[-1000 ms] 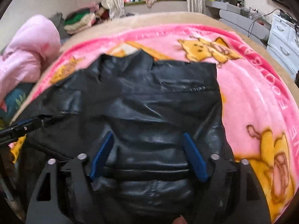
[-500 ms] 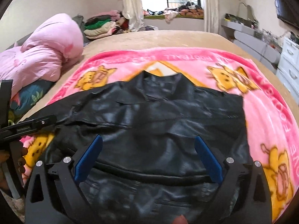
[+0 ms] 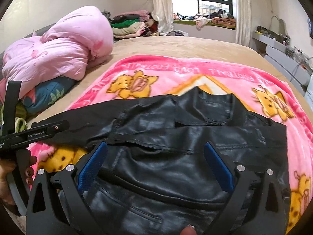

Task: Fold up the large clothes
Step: 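Move the left gripper to the other sleeve cuff and grasp it, then lift the sleeve with the left gripper, fold it across the jacket, release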

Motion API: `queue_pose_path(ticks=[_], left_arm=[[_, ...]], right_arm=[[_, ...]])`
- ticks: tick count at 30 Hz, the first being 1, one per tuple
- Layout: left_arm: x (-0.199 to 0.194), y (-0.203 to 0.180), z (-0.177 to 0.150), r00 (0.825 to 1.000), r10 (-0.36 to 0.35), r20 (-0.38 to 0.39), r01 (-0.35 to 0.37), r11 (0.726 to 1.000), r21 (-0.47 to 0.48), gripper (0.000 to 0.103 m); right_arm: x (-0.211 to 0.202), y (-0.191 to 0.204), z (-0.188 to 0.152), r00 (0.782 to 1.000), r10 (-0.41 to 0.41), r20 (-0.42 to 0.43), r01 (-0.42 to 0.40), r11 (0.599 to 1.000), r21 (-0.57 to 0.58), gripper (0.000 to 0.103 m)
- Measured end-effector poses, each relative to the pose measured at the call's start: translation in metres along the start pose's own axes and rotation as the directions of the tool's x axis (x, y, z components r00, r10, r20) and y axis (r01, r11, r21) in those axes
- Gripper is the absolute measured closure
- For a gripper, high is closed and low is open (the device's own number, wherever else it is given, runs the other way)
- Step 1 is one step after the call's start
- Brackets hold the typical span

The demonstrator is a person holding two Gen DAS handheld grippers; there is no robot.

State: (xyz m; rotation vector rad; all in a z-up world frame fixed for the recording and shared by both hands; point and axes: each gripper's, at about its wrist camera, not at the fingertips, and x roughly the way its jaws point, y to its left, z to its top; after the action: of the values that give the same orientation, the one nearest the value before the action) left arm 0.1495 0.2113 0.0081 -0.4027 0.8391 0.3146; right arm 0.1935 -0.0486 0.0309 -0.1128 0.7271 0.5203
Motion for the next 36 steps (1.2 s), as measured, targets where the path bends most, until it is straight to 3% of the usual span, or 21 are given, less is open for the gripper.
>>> queue_pose_path(ticks=[14,19,26,29,31,33,35,36], left_arm=[[-0.005,0.081,0.014,0.989,0.149,0.008,-0.145,0.972,-0.187,0.009],[-0.006,0.119,0.012,0.983,0.184,-0.015,-0.179,0.935,-0.305,0.009],[0.002,0.173,0.006,0.964,0.258,-0.059,-0.256,0.855,-0.451,0.009],[0.014,0.196,0.002,0.969,0.231,-0.091,-0.244,0.821,-0.516,0.009],[0.019,0.209,0.000,0.980,0.188,-0.072,-0.196,0.809,-0.555,0.011],[0.018,0.216,0.003,0.982,0.189,-0.030,-0.174,0.815,-0.553,0.033],[0.021,0.220,0.007,0.979,0.201,-0.033,-0.187,0.824,-0.535,0.068],[0.024,0.222,0.008,0.982,0.188,-0.032,-0.175,0.827,-0.533,0.075]], right_arm=[[0.032,0.074,0.015,0.996,0.087,-0.037,-0.090,0.991,-0.094,0.005],[0.042,0.097,0.020,0.992,0.114,-0.050,-0.119,0.985,-0.122,0.005],[0.058,0.124,0.026,0.986,0.152,-0.074,-0.161,0.977,-0.138,0.005],[0.060,0.129,0.024,0.983,0.165,-0.079,-0.175,0.975,-0.136,0.005],[0.060,0.129,0.021,0.983,0.166,-0.079,-0.176,0.975,-0.134,0.005],[0.059,0.126,0.017,0.983,0.164,-0.083,-0.174,0.976,-0.129,0.005],[0.057,0.121,0.014,0.984,0.159,-0.083,-0.168,0.978,-0.124,0.005],[0.056,0.117,0.012,0.985,0.154,-0.084,-0.163,0.979,-0.122,0.005]])
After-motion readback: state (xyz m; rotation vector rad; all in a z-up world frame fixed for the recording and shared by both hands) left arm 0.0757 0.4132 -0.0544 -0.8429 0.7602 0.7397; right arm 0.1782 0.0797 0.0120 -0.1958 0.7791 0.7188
